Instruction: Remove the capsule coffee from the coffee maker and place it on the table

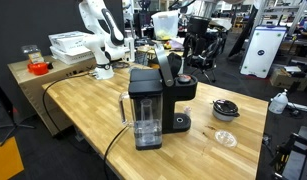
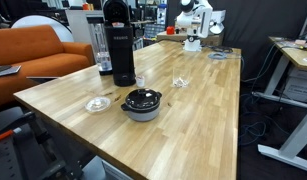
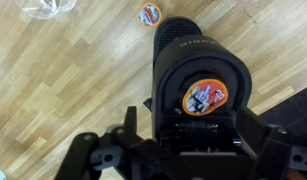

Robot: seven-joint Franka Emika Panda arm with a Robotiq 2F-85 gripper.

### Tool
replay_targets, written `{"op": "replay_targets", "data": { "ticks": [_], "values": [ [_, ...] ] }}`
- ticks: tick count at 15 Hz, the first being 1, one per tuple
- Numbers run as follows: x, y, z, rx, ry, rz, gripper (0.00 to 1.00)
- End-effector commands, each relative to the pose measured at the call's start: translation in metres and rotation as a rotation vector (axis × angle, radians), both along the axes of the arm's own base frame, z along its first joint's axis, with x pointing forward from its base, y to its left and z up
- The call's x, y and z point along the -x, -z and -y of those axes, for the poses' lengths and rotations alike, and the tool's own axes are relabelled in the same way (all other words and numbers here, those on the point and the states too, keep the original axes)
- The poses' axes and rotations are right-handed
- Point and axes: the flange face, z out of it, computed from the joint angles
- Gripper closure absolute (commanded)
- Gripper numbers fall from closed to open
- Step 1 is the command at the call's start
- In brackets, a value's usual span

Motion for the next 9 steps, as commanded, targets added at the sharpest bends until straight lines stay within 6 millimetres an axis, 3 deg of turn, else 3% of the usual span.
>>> {"op": "replay_targets", "data": {
  "ticks": [1,5,9],
  "values": [
    [0.002,0.005,-0.007,-0.012,-0.005,0.028,0.0],
    [0.009,0.019,-0.017,-0.017,-0.023,0.001,0.0],
    [0.012,0.02,-0.026,-0.011,-0.045,0.001,0.0]
  ]
}}
